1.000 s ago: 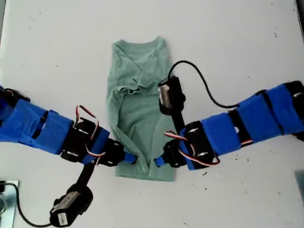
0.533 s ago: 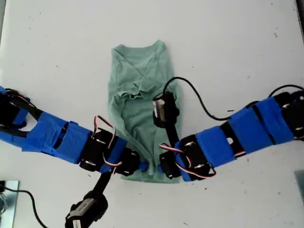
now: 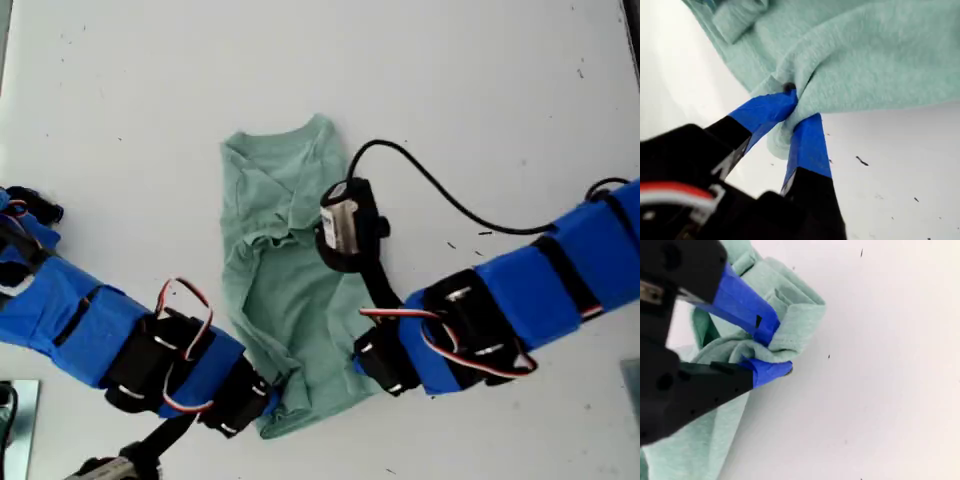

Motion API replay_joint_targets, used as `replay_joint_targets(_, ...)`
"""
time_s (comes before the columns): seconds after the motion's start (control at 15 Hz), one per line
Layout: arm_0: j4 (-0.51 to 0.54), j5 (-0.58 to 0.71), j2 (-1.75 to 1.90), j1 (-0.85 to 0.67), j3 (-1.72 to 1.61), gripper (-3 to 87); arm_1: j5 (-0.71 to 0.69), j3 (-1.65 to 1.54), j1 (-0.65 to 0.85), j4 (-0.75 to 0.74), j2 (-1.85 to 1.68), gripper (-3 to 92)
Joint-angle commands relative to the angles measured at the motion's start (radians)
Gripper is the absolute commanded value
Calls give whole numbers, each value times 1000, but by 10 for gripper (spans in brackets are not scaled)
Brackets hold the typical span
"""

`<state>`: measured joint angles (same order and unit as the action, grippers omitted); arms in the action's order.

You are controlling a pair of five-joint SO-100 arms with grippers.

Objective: Fold t shirt

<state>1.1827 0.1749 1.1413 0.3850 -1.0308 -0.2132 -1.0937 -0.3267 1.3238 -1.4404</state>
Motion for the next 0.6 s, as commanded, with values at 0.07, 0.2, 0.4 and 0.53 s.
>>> replay_joint_targets(0.07,-15,48,156,5,5,-2,-129,-26,77,-34,-106,-5)
replay_joint_targets(0.2,21,58,212,-54,-35,-1,-249,-48,204,-40,-120,-5)
replay_joint_targets(0.4,-17,77,466,-290,-316,-1,-459,-20,457,-72,-129,-5)
replay_joint_targets(0.53,-129,126,632,-466,-612,-1,-494,-52,580,-114,-117,-6)
